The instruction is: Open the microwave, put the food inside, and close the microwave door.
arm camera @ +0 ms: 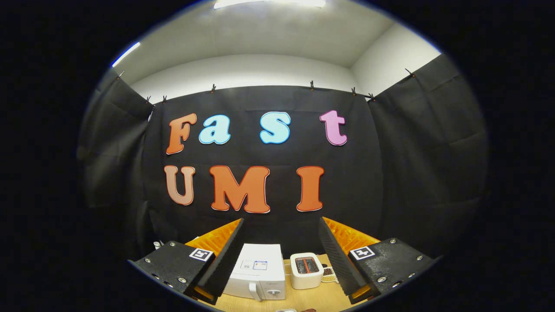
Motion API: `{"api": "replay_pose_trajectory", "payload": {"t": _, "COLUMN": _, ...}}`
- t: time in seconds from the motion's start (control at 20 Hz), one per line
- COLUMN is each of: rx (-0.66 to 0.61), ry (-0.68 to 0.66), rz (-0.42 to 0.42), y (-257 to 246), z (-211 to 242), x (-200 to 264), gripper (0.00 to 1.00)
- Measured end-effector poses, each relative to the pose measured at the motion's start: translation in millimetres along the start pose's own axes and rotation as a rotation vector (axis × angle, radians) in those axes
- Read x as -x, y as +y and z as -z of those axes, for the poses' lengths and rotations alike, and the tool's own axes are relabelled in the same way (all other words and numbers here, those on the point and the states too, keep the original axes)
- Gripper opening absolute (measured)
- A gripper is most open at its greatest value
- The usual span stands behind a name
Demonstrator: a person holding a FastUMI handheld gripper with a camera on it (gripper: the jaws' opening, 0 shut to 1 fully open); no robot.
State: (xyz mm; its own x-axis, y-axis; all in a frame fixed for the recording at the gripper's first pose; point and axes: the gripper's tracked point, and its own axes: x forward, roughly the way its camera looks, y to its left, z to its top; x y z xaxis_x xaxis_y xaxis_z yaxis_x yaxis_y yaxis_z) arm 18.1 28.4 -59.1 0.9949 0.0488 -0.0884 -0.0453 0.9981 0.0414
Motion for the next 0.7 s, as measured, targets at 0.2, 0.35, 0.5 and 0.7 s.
{"api": "replay_pose_trajectory", "payload": {"t": 0.2, "rx": -0.038, "ry": 0.085, "rz": -0.021, "y": 15.6, "z": 54.3, "x": -6.3, "gripper": 0.99}}
{"api": "replay_pose_trajectory", "payload": {"t": 0.35, "rx": -0.055, "ry": 0.131, "rz": -0.030, "y": 26.2, "z": 94.1, "x": -11.6, "gripper": 0.99}}
{"api": "replay_pose_trajectory", "payload": {"t": 0.5, "rx": -0.034, "ry": 0.143, "rz": -0.040, "y": 37.6, "z": 129.7, "x": -17.7, "gripper": 0.99}}
{"api": "replay_pose_trajectory", "payload": {"t": 0.7, "rx": 0.010, "ry": 0.210, "rz": -0.060, "y": 50.7, "z": 188.7, "x": -22.7, "gripper": 0.99}}
